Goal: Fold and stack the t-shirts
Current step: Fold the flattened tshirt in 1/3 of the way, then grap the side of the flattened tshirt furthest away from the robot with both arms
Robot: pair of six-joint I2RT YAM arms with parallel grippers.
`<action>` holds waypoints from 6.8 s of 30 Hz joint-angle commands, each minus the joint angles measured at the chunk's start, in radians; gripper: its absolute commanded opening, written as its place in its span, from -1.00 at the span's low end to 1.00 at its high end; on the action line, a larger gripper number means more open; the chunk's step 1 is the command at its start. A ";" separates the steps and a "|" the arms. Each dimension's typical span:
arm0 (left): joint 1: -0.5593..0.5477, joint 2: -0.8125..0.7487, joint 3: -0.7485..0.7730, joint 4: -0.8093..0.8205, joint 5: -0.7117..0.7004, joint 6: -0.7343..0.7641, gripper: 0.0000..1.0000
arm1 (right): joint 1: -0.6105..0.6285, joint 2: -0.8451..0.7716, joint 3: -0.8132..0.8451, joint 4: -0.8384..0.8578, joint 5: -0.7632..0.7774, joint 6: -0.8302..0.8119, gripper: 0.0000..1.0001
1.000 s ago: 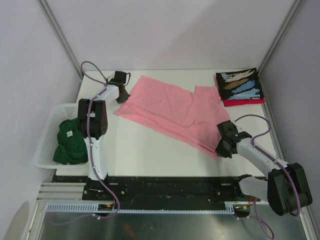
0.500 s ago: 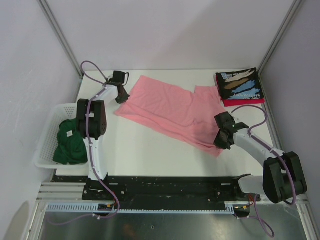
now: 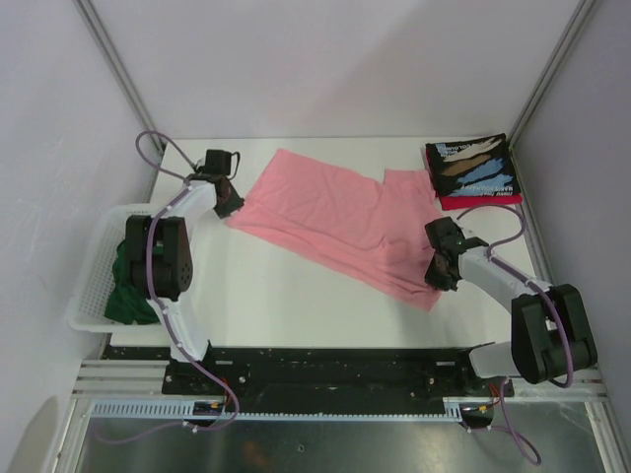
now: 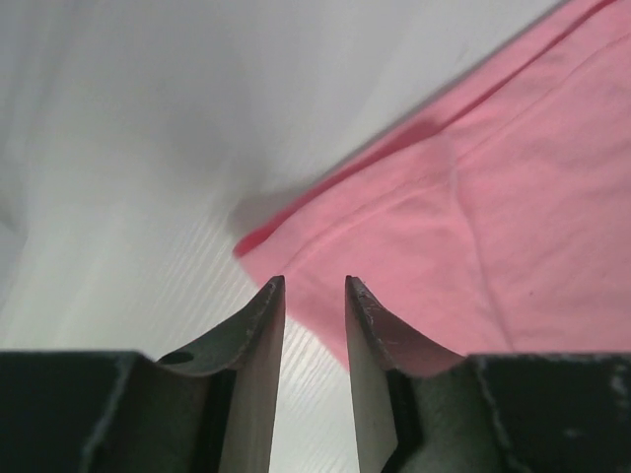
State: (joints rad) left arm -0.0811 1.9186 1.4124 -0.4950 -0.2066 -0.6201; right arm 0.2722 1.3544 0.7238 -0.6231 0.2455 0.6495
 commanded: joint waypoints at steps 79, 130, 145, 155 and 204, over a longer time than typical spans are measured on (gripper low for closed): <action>0.070 -0.005 -0.097 0.059 -0.023 -0.057 -0.87 | 0.003 -0.187 -0.180 -0.002 -0.259 0.104 -0.94; -0.061 -0.119 0.067 -0.049 0.006 0.013 0.06 | -0.074 -0.174 0.260 -0.046 -0.283 -0.015 0.98; -0.055 0.472 0.709 -0.050 0.037 -0.021 -0.16 | -0.171 0.333 0.485 0.325 -0.188 -0.044 0.52; -0.067 0.543 0.716 -0.049 0.006 -0.022 -0.22 | -0.182 0.425 0.493 0.362 -0.204 -0.068 0.49; -0.108 0.525 0.713 -0.056 -0.136 0.011 -1.00 | -0.160 0.763 0.784 0.258 -0.034 -0.197 -0.69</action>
State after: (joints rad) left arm -0.1875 2.4615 2.0899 -0.5526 -0.3111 -0.6273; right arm 0.0963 2.0773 1.4445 -0.2935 0.1612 0.4686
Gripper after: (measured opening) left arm 0.004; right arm 0.230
